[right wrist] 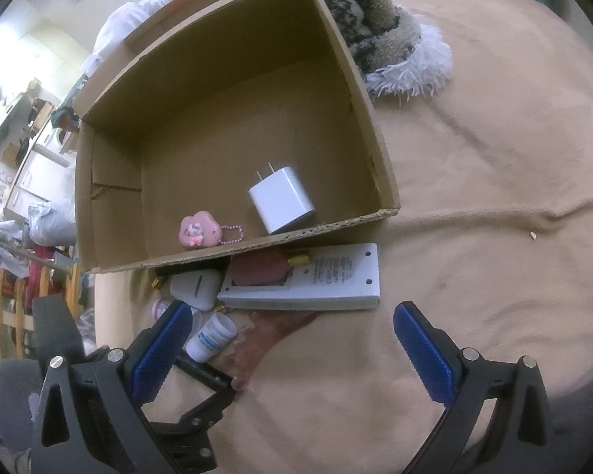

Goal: Organize rigid objects
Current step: 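Grasp the black flashlight with the left tool and the pill bottle with the right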

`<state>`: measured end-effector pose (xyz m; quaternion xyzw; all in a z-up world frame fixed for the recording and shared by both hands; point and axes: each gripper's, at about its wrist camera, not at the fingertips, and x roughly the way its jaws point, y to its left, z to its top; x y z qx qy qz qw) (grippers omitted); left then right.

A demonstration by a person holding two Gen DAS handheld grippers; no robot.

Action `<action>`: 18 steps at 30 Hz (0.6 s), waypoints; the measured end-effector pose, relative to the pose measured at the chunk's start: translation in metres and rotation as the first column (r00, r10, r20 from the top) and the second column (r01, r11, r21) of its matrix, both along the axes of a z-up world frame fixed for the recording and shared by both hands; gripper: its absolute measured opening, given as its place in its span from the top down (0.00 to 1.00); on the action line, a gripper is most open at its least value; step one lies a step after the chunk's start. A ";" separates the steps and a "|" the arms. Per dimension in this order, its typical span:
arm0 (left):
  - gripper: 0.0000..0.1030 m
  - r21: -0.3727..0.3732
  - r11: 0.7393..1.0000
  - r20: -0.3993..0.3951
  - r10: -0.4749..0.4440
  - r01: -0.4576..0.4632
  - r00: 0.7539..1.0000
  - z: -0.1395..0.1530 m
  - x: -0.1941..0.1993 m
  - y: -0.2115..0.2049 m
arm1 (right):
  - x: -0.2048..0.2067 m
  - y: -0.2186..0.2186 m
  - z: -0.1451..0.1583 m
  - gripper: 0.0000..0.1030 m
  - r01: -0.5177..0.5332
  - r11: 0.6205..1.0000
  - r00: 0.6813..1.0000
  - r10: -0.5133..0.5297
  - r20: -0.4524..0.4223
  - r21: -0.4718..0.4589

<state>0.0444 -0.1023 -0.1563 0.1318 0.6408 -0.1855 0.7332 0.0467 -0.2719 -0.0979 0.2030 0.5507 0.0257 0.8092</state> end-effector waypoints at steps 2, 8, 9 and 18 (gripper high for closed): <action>0.15 0.009 1.000 0.000 -0.007 0.007 1.000 -0.004 0.000 -0.006 | 0.000 0.001 -0.001 0.00 -0.004 1.000 1.000 0.004 -0.005 0.002; 0.16 0.035 0.999 0.001 -0.035 0.035 0.999 -0.014 -0.002 -0.011 | 0.001 0.003 -0.004 0.00 -0.019 1.000 1.000 0.019 -0.020 -0.003; 0.17 0.028 0.999 0.006 -0.028 0.028 1.000 -0.013 -0.001 -0.016 | 0.002 0.004 -0.005 0.00 -0.024 1.000 0.999 0.024 -0.023 -0.005; 0.17 -0.025 0.995 0.004 0.098 -0.098 0.995 0.030 -0.008 0.022 | 0.001 0.010 -0.009 0.00 -0.060 0.998 0.997 0.060 -0.043 -0.005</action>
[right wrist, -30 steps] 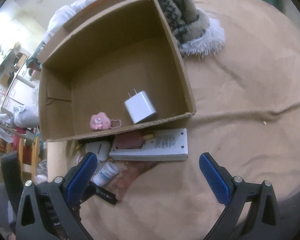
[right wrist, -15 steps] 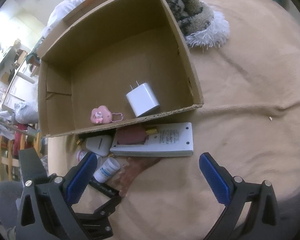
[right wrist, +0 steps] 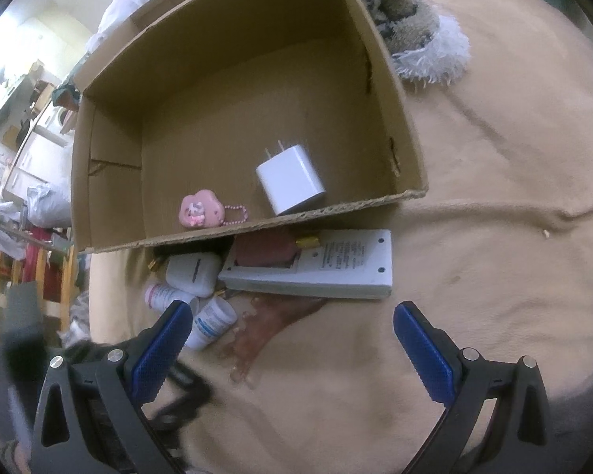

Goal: Organize rigid objects
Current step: 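Grasp the black flashlight with the left tool and the pill bottle with the right, then carry the flashlight and pill bottle into the box and release both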

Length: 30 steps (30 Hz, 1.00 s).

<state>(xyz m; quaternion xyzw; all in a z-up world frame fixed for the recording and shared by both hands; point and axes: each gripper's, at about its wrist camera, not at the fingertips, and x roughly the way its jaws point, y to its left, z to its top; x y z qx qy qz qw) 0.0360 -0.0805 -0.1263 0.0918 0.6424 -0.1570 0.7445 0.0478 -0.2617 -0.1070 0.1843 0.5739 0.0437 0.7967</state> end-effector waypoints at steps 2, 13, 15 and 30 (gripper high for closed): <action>0.17 0.007 0.998 0.025 0.059 -0.060 0.998 0.015 -0.002 0.016 | 0.001 0.003 -0.003 0.00 -0.019 1.000 1.000 0.019 -0.017 0.017; 0.17 -0.045 0.940 0.092 0.342 -0.339 0.935 0.040 0.017 0.095 | 0.007 0.098 -0.021 0.08 -0.441 0.880 0.897 0.439 -0.055 -0.175; 0.17 -0.033 0.933 0.117 0.360 -0.359 0.926 0.042 0.019 0.103 | 0.006 0.112 -0.026 0.10 -0.486 0.842 0.872 0.485 -0.063 -0.235; 0.17 0.012 0.936 0.141 0.346 -0.351 0.927 0.031 0.028 0.087 | 0.004 0.131 -0.028 0.51 -0.546 0.788 0.829 0.557 -0.052 -0.285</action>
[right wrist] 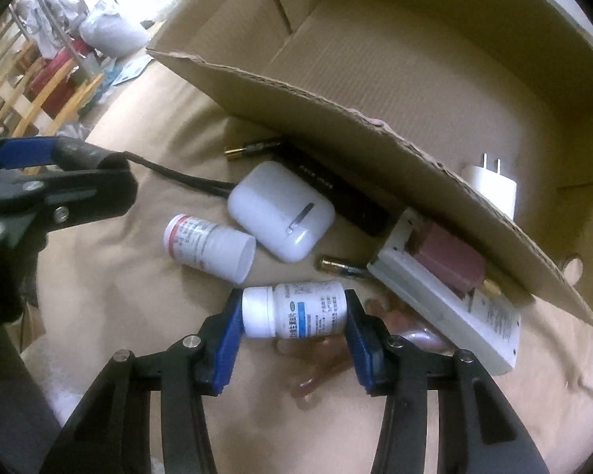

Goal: Organize rigid objects
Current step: 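Carry the flashlight and pill bottle into the box and release both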

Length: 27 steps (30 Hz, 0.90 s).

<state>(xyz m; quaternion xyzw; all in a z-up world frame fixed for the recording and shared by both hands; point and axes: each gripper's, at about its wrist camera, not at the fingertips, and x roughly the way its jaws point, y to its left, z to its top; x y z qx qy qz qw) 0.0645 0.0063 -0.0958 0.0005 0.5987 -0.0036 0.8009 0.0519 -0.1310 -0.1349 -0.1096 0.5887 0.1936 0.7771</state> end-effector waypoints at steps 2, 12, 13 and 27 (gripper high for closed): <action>0.17 0.003 1.000 0.012 -0.007 0.007 1.000 0.002 -0.001 -0.001 | -0.001 -0.004 0.003 0.52 0.013 1.000 1.000 -0.013 -0.004 0.013; 0.17 0.018 0.995 0.118 -0.095 0.093 0.988 0.032 -0.021 -0.016 | -0.017 -0.051 0.049 0.52 0.141 0.981 0.986 -0.151 0.068 0.137; 0.17 0.018 0.995 0.132 -0.104 0.102 0.986 0.038 -0.023 -0.018 | -0.018 -0.060 0.055 0.52 0.156 0.976 0.983 -0.169 0.076 0.150; 0.17 0.013 0.978 0.511 -0.186 0.209 0.840 0.196 -0.022 -0.046 | -0.004 -0.100 0.133 0.52 0.293 0.899 0.913 -0.364 0.182 0.326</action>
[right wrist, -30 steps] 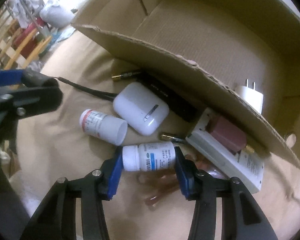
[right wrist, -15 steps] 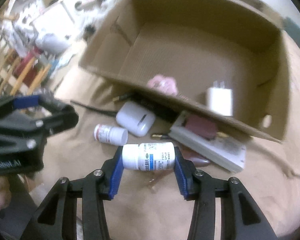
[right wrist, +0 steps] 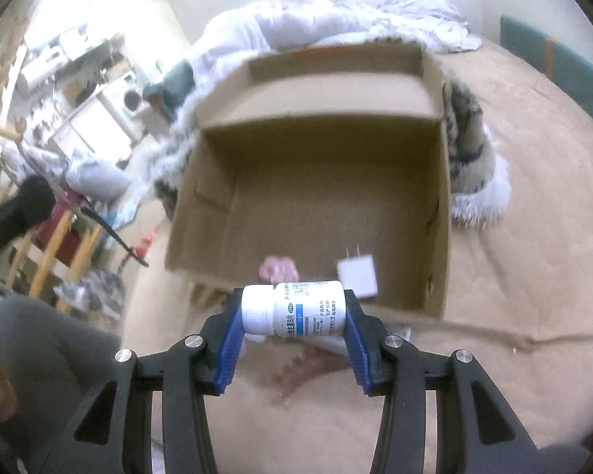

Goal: Organize rigid objects
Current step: 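Carry the flashlight and pill bottle into the box and release both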

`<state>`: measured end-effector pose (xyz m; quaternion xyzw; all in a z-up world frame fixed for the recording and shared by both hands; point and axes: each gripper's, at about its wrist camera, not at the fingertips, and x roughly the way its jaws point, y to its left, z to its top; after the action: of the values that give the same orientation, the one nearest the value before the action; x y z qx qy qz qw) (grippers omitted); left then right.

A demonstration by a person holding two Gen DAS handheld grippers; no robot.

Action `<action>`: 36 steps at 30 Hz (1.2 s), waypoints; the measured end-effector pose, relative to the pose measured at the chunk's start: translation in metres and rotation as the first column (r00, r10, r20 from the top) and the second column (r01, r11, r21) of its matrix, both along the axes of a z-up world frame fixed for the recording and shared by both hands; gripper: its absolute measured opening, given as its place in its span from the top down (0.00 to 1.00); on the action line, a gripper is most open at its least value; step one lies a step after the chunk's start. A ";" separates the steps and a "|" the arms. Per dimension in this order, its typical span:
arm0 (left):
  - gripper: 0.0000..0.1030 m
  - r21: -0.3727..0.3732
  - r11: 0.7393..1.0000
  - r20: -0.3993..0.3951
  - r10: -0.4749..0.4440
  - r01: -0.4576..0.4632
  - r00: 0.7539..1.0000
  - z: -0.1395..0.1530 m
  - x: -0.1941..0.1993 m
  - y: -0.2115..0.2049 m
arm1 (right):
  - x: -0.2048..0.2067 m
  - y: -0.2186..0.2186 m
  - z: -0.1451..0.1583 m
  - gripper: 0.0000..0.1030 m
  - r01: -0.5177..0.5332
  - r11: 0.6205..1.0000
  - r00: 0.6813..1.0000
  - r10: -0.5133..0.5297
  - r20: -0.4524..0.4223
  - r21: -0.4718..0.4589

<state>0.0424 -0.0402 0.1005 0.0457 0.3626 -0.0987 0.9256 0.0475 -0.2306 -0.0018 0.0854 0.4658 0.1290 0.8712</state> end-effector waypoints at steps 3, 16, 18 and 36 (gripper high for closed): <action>0.17 0.003 1.000 0.046 -0.013 0.013 0.999 0.018 0.017 -0.002 | 0.013 -0.001 0.014 0.52 0.005 1.000 0.999 -0.004 0.033 -0.005; 0.17 0.014 1.000 -0.085 0.021 -0.020 0.996 -0.060 0.115 -0.011 | 0.083 -0.011 -0.003 0.52 0.023 1.000 0.996 -0.025 0.088 0.018; 0.17 0.026 0.999 -0.138 0.031 -0.028 0.990 -0.090 0.124 -0.009 | 0.089 -0.007 -0.018 0.52 0.009 1.000 0.996 -0.009 0.089 0.003; 0.17 0.005 1.000 -0.189 0.002 -0.001 0.982 -0.125 0.139 -0.017 | 0.100 -0.007 -0.076 0.52 0.061 0.992 0.996 -0.068 -0.058 -0.108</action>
<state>0.1810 -0.0575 -0.0242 0.0382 0.4490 -0.1008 0.8870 0.1479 -0.2380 -0.0775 0.0578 0.4959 0.0730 0.8634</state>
